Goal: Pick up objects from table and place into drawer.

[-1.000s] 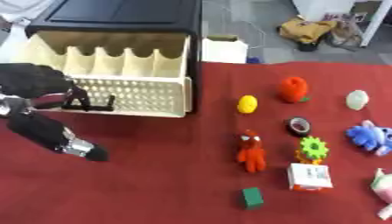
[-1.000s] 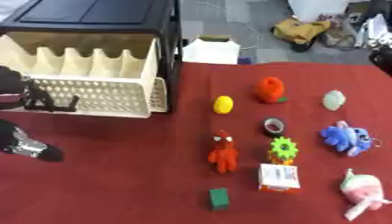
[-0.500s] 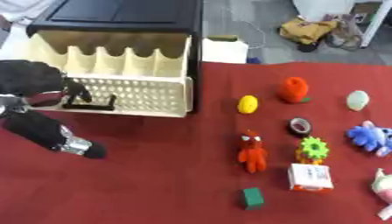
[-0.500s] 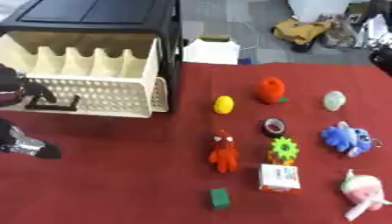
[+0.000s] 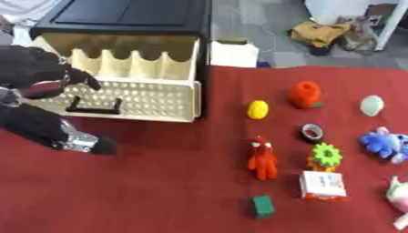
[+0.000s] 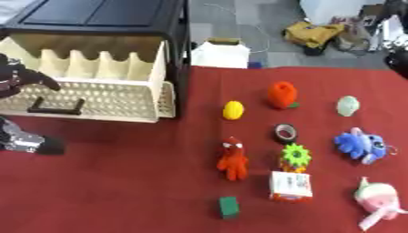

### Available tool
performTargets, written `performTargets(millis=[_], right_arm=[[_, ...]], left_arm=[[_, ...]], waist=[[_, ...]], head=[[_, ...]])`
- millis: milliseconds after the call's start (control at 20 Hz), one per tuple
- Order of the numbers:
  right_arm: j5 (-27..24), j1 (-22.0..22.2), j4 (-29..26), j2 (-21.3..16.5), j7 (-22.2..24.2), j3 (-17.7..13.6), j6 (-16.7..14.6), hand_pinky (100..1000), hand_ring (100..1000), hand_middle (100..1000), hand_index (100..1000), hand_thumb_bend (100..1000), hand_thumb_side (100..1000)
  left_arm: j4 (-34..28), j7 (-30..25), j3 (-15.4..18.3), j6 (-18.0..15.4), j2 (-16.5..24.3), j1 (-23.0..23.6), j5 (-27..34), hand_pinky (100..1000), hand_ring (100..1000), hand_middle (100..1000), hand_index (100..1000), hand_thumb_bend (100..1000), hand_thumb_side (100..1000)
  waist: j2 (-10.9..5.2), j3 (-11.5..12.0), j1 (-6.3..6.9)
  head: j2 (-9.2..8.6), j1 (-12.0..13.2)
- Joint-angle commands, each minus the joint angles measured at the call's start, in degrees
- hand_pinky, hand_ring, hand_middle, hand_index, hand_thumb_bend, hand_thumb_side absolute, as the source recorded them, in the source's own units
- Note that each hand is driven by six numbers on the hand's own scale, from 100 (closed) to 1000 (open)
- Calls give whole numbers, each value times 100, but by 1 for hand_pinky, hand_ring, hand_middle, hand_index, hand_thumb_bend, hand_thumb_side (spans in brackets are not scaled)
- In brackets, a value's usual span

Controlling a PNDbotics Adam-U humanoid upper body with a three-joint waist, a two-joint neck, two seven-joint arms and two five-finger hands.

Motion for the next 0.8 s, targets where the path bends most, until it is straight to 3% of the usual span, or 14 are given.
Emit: performTargets(millis=[50,800], right_arm=[[32,-34,-96,-227,-28,-57,15,708,780,767,821,100,1000],[29,2,-96,-233,-77,-81,42,708,780,767,821,100,1000]], left_arm=[[-128,-11,194,71,205,-125,95,100,100,100,942,787,1000],[-136,530,679,43,145,-261,501,100,100,100,934,747,1000]], waist=[[-141,6,1],[-147,25,4]], head=[[26,-11],[49,-80]])
